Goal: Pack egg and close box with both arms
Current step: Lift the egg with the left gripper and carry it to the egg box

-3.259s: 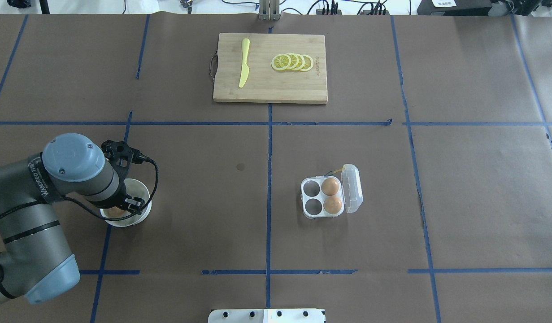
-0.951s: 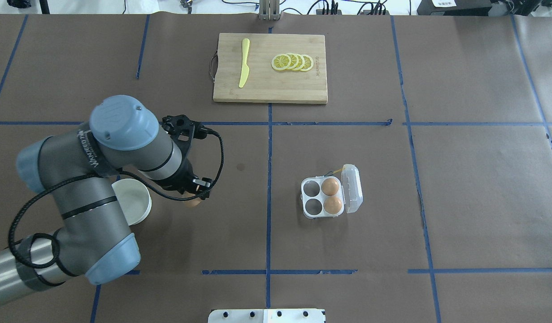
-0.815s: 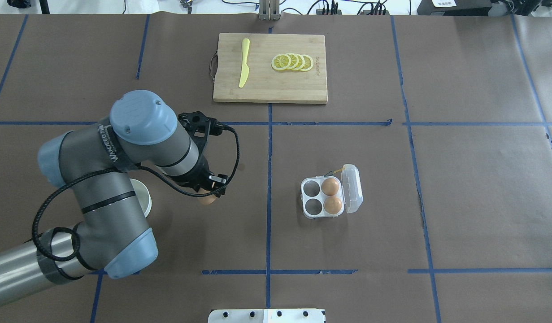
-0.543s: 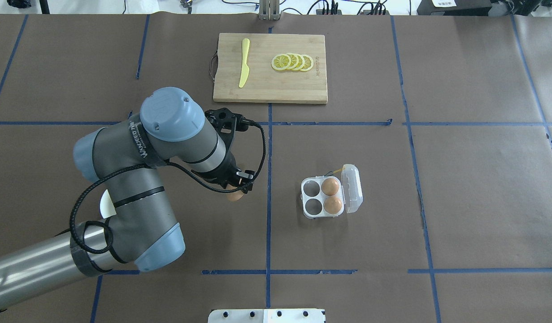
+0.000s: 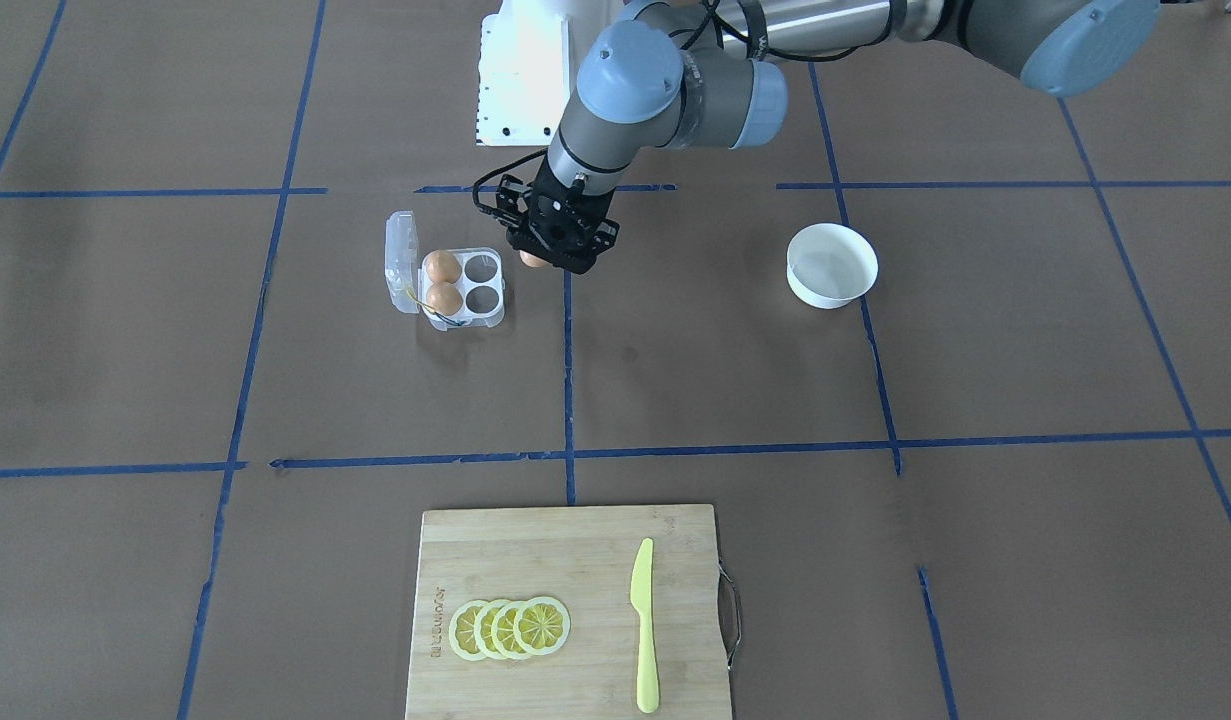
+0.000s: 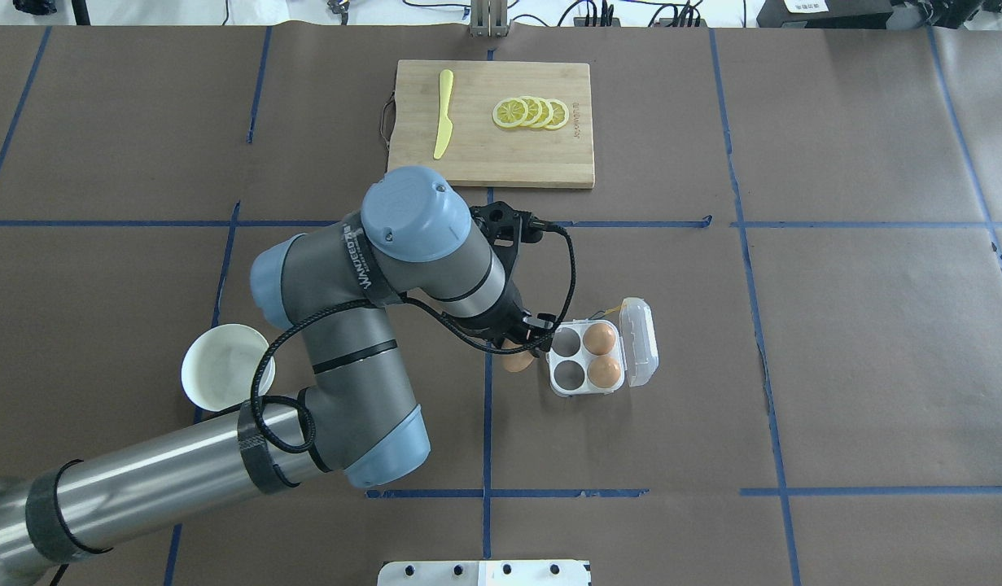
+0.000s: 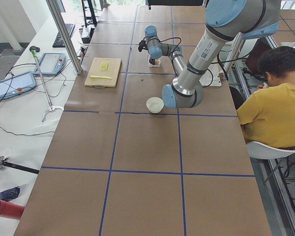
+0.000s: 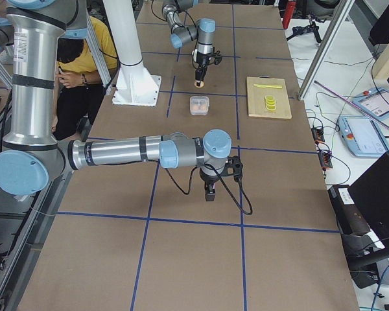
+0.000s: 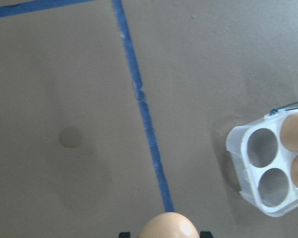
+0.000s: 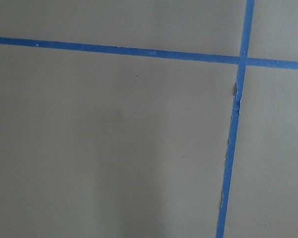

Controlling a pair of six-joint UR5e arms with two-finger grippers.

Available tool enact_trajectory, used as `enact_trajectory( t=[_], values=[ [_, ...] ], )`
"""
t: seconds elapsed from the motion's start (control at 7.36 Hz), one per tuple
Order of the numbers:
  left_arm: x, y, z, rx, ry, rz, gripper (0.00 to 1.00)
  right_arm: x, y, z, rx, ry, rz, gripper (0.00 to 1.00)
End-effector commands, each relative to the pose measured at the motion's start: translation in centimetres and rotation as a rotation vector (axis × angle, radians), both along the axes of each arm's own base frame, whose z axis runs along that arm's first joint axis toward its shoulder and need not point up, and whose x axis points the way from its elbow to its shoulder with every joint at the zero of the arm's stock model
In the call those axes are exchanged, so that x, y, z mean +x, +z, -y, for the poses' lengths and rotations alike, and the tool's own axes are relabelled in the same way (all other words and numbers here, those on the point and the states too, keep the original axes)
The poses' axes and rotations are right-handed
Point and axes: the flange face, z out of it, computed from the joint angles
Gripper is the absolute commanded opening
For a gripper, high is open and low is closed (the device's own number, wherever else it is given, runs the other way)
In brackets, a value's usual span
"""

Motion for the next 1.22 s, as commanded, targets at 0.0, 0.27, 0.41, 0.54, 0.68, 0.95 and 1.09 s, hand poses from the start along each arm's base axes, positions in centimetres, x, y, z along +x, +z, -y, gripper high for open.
enact_trajectory(
  t=[0.0, 0.27, 0.41, 0.54, 0.68, 0.95, 1.09],
  values=[
    [2.0, -2.2, 0.1, 0.005, 0.009, -0.021, 0.00, 0.0, -0.1, 0.0, 0.001, 0.000, 0.001, 1.00],
    [3.2, -2.7, -0.1, 0.001, 0.019, -0.013, 0.00, 0.0, -0.1, 0.0, 0.002, -0.001, 0.001, 1.00],
    [3.5, -3.1, -0.1, 0.002, 0.020, -0.014, 0.00, 0.0, -0.1, 0.0, 0.004, -0.001, 0.002, 1.00],
    [4.2, -3.2, -0.2, 0.000, 0.025, -0.008, 0.00, 0.0, -0.1, 0.0, 0.004, -0.001, 0.002, 1.00],
    [4.8, -3.1, -0.5, 0.002, 0.032, -0.015, 0.00, 0.0, -0.2, 0.0, 0.004, -0.001, 0.002, 1.00],
    [4.9, -3.0, -0.5, 0.006, 0.031, -0.023, 0.47, 0.0, -0.2, 0.0, 0.004, -0.001, 0.002, 1.00],
    [5.0, -3.2, -0.6, 0.007, 0.032, -0.024, 0.81, 0.0, -0.2, 0.0, 0.004, -0.001, 0.002, 1.00]
  ],
)
